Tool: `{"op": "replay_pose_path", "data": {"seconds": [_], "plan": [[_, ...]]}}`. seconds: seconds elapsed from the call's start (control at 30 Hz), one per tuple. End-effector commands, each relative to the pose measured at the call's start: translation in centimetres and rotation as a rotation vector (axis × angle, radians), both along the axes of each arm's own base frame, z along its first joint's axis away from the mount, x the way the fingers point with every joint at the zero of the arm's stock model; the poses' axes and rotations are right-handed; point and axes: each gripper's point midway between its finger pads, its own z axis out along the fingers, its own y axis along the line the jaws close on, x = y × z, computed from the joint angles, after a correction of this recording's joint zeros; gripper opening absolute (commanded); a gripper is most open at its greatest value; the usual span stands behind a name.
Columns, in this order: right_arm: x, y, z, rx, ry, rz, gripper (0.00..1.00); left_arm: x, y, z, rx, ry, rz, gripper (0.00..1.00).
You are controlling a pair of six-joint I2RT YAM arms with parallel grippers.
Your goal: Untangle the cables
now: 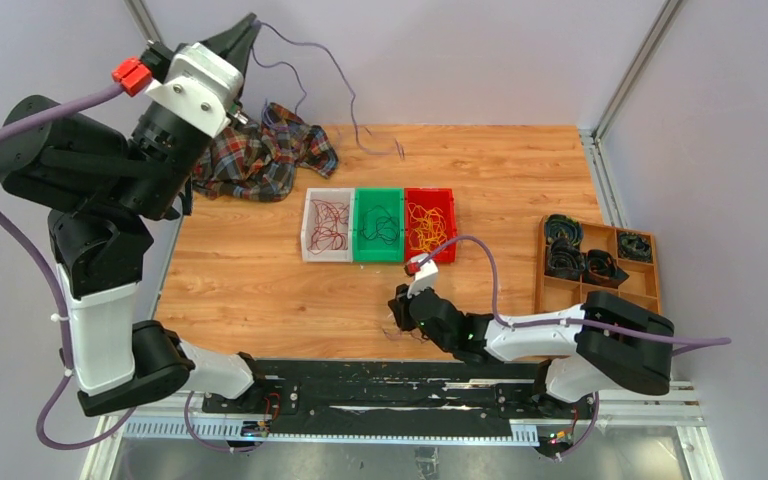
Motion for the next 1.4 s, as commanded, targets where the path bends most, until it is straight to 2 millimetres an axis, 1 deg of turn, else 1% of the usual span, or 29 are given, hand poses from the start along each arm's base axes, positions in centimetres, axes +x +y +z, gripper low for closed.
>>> {"op": "replay_pose_path", "data": {"seconds": [0.0, 0.03, 0.1, 0.17, 0.23, 0.27, 0.33, 0.4, 0.5, 0.53, 0.67, 0.77, 0.93, 1.1, 1.27, 1.37], "plan": [[-0.5, -1.3, -1.9, -0.01, 0.044, -0.027, 0.23, -0.4, 3.0, 4.7, -0.131, -0.155, 0.124, 0.0], [-0.7, -1.5, -2.2, -0.012, 0.05, -0.026, 0.24, -0.4, 3.1, 5.1, -0.135, -0.168, 0.129, 0.0], [-0.9, -1.7, -2.8, -0.015, 0.063, -0.032, 0.24, -0.3, 2.8, 5.0, -0.124, -0.166, 0.125, 0.0], [-1.1, -1.8, -3.0, -0.017, 0.069, -0.031, 0.25, 0.2, 2.0, 3.9, -0.096, -0.131, 0.11, 0.0], [-1.2, -1.8, -2.8, -0.013, 0.067, -0.028, 0.26, 0.8, 1.2, 2.3, -0.061, -0.087, 0.099, 0.0], [-1.2, -1.8, -2.6, -0.008, 0.066, -0.028, 0.27, 1.1, 0.8, 1.5, -0.046, -0.07, 0.097, 0.01], [-1.1, -1.9, -1.9, -0.002, 0.058, -0.031, 0.3, 2.0, -0.1, -0.9, -0.001, -0.028, 0.103, 0.0], [-1.0, -2.1, -0.9, 0.005, 0.044, -0.037, 0.34, 2.8, -0.5, -3.0, 0.031, 0.008, 0.117, 0.01], [-0.7, -2.6, 0.8, 0.018, 0.019, -0.053, 0.43, 3.9, -1.0, -6.3, 0.081, 0.057, 0.148, 0.01], [-0.5, -3.0, 2.4, 0.031, -0.008, -0.065, 0.48, 4.5, -1.5, -8.9, 0.123, 0.086, 0.161, 0.01], [-0.1, -4.0, 4.1, 0.025, -0.041, -0.097, 0.49, 5.7, -2.8, -12.7, 0.193, 0.139, 0.16, 0.01], [0.4, -4.8, 5.3, 0.034, -0.074, -0.128, 0.49, 6.4, -3.9, -14.5, 0.223, 0.178, 0.149, 0.01], [0.9, -6.0, 6.8, 0.049, -0.121, -0.166, 0.49, 7.5, -5.7, -16.6, 0.244, 0.23, 0.126, 0.01], [0.8, -7.0, 6.7, 0.043, -0.13, -0.186, 0.49, 8.5, -7.0, -17.7, 0.258, 0.256, 0.119, 0.01], [0.7, -7.6, 6.6, 0.038, -0.129, -0.199, 0.49, 9.8, -7.4, -19.1, 0.303, 0.257, 0.153, 0.01], [0.7, -8.1, 6.5, 0.024, -0.127, -0.209, 0.49, 10.9, -7.1, -20.1, 0.323, 0.271, 0.177, 0.01]]}}
